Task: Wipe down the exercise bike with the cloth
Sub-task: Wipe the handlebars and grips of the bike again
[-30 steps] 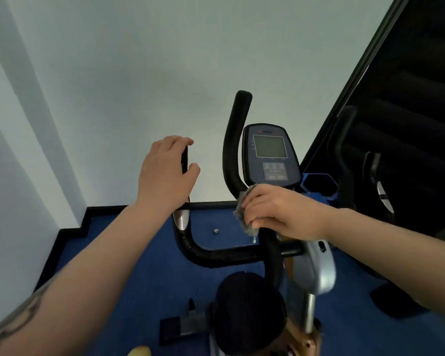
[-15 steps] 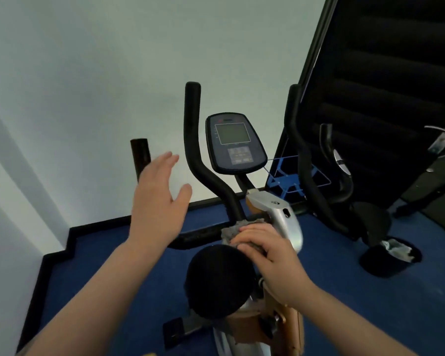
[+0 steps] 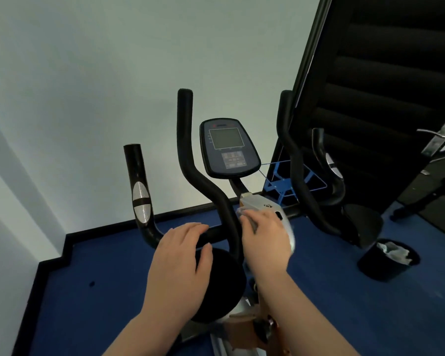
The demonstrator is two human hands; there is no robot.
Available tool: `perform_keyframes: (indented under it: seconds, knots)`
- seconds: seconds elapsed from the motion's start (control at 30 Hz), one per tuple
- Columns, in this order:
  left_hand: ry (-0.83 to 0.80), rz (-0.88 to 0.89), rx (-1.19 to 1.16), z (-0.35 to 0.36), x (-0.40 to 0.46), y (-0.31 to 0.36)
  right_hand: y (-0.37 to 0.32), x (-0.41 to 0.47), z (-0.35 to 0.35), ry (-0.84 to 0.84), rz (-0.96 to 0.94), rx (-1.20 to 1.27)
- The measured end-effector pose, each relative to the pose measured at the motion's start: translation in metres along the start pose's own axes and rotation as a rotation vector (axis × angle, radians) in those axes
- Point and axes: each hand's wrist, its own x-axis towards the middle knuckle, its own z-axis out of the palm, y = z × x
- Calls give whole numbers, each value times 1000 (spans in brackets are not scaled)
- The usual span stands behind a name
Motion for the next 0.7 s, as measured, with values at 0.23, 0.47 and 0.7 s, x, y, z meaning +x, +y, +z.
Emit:
perform_keyframes:
  seconds: [0.23,0.47,0.7]
  knots:
    - [-10,-12,-16,1,-4,-2,12,26,-13,-108,-95,-221]
    - [-17,-25,-54,0,-5,-2,18,10,-20,-115,-120,33]
    - [134,-9,-155,-9,-12,-5,-38,36,-19,-479,-687,78]
